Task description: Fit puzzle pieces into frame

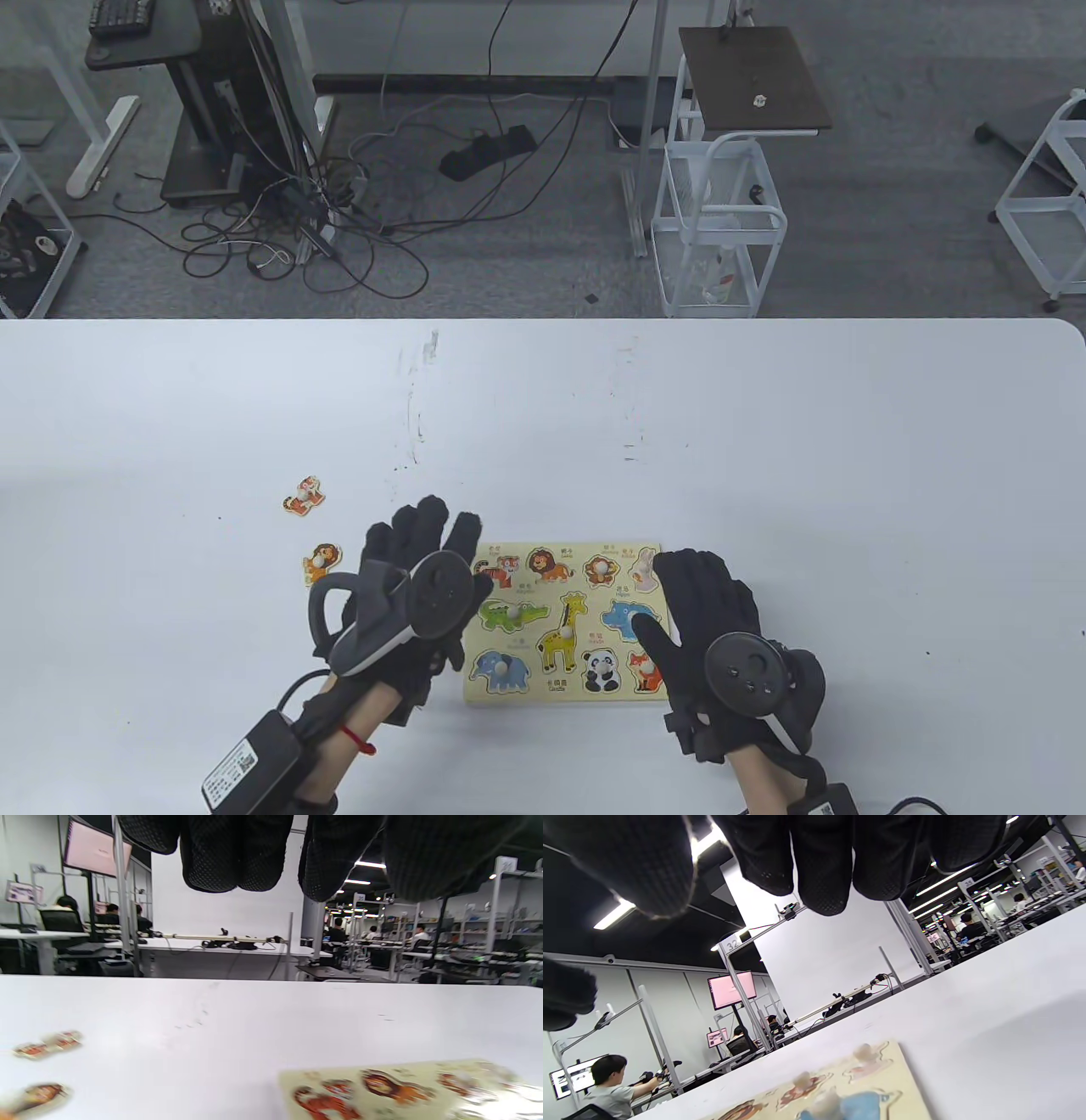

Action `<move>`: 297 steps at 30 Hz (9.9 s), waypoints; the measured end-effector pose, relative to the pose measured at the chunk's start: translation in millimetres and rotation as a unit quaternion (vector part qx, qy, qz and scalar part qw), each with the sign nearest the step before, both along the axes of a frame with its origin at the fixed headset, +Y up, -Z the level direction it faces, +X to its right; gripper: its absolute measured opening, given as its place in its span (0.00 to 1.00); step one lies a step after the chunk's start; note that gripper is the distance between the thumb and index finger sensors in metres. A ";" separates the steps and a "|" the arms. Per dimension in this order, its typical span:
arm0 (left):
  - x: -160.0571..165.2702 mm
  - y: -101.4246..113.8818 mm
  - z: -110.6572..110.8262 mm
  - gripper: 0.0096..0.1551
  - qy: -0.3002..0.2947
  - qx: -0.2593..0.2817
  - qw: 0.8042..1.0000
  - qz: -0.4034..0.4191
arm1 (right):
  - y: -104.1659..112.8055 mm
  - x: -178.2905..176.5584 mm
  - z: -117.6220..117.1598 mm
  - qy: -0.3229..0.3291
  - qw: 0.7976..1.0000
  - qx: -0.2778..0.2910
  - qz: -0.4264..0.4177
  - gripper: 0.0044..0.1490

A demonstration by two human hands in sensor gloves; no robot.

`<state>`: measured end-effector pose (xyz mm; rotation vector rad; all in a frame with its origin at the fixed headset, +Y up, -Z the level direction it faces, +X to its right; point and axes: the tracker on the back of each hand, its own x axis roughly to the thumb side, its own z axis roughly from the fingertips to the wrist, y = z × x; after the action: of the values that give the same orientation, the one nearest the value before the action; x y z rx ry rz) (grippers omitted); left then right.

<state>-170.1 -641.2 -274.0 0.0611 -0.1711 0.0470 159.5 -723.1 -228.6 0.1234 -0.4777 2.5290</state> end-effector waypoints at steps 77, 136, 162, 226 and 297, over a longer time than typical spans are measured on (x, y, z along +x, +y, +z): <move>-2.0 -36.6 -105.3 0.25 0.017 -0.048 0.983 -0.175 | -6.6 5.5 -4.3 -0.039 0.999 -0.013 0.027 0.43; 86.3 -77.2 -62.8 0.30 -0.081 -0.096 0.961 -0.245 | -1.8 5.2 -0.1 -0.029 0.999 -0.005 0.028 0.44; -79.0 -74.6 -72.0 0.31 0.122 -0.144 0.949 -0.251 | -2.9 -2.7 1.6 -0.013 0.999 -0.011 0.041 0.43; 69.6 -70.6 32.0 0.28 -0.113 -0.058 0.924 0.360 | 8.3 -52.2 32.6 0.129 0.989 0.048 -0.051 0.39; 137.1 -74.9 -58.7 0.27 -0.135 -0.034 0.959 -0.245 | -0.5 9.0 -1.8 0.040 0.996 -0.023 -0.072 0.43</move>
<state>-33.0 -716.1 -332.7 -0.0573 -0.4534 -0.4363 168.5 -723.6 -230.4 0.1665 -0.3818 2.3818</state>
